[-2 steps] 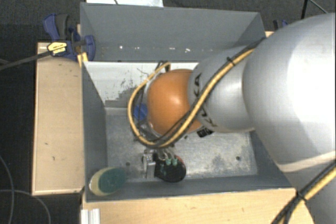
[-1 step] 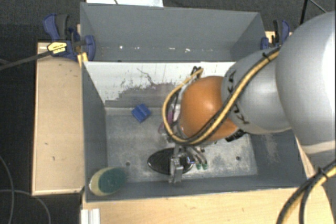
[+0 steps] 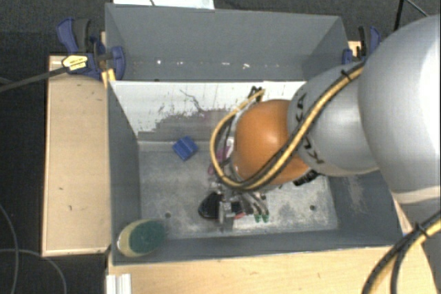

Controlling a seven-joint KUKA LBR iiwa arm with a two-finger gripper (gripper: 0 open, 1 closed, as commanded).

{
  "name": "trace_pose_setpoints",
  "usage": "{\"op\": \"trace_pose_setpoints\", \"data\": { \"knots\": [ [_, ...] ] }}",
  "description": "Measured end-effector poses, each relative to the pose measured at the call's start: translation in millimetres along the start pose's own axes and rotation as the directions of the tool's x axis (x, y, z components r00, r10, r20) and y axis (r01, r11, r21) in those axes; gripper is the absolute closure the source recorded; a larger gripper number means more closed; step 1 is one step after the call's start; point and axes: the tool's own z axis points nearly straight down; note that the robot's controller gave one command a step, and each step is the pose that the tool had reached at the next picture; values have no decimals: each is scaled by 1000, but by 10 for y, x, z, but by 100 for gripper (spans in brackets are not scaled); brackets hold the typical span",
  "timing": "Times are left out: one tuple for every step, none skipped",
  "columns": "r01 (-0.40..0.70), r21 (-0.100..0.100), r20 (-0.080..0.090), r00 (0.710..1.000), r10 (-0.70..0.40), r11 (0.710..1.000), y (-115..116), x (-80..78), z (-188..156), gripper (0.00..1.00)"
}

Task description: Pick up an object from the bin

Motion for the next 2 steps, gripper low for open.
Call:
{"op": "trace_pose_setpoints", "data": {
  "knots": [
    [-68, 0, 9, 998, 68, 998, -158, -85, -1293, 100],
    [-86, -1, 13, 996, 86, 996, -287, -635, -2655, 100]
  ]
}}
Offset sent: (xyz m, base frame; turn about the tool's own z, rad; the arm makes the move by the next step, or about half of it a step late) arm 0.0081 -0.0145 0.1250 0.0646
